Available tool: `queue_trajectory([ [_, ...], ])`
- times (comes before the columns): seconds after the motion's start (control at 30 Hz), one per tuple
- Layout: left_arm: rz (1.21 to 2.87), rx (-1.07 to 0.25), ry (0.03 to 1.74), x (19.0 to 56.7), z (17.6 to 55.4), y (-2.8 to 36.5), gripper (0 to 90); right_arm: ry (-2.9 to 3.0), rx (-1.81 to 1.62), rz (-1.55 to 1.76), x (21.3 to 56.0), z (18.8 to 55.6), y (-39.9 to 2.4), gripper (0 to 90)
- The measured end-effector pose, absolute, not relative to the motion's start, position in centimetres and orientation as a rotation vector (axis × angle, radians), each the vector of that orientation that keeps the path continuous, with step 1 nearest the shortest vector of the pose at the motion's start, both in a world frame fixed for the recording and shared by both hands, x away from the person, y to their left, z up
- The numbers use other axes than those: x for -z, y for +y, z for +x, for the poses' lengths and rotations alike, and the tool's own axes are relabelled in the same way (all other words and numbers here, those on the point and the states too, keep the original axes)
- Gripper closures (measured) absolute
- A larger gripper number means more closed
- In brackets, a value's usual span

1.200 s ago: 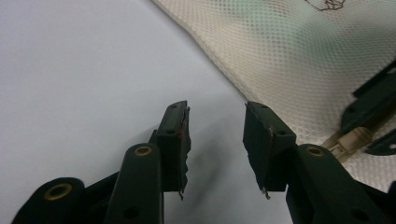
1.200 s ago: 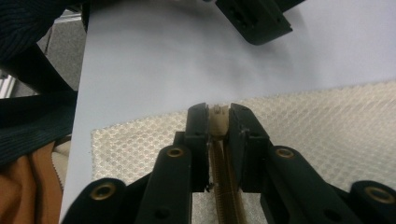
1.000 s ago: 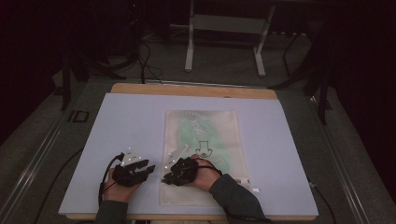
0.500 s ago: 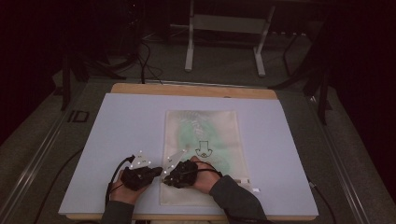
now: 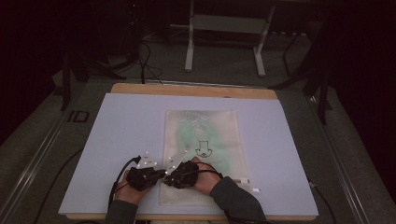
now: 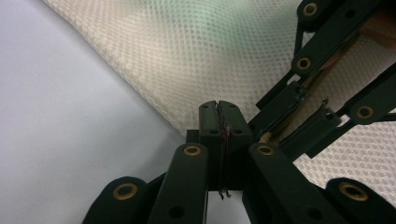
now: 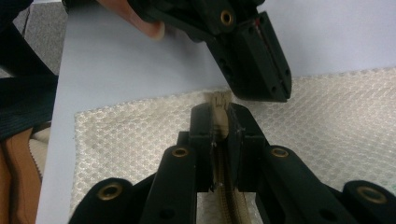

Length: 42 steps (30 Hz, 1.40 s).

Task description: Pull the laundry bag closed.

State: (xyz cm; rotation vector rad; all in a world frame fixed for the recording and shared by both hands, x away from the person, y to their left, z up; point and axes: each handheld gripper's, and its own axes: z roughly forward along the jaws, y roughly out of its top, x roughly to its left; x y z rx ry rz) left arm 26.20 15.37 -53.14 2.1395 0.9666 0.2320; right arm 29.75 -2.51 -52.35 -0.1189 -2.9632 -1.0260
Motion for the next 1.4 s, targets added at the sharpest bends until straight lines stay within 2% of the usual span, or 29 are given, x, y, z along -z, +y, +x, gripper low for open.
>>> queue_trajectory([
  [1.4,2.170,-0.234,0.997,53.3,26.3,15.1,89.4,-2.966,1.001,-0.108,52.2,30.0,-4.0,82.5],
])
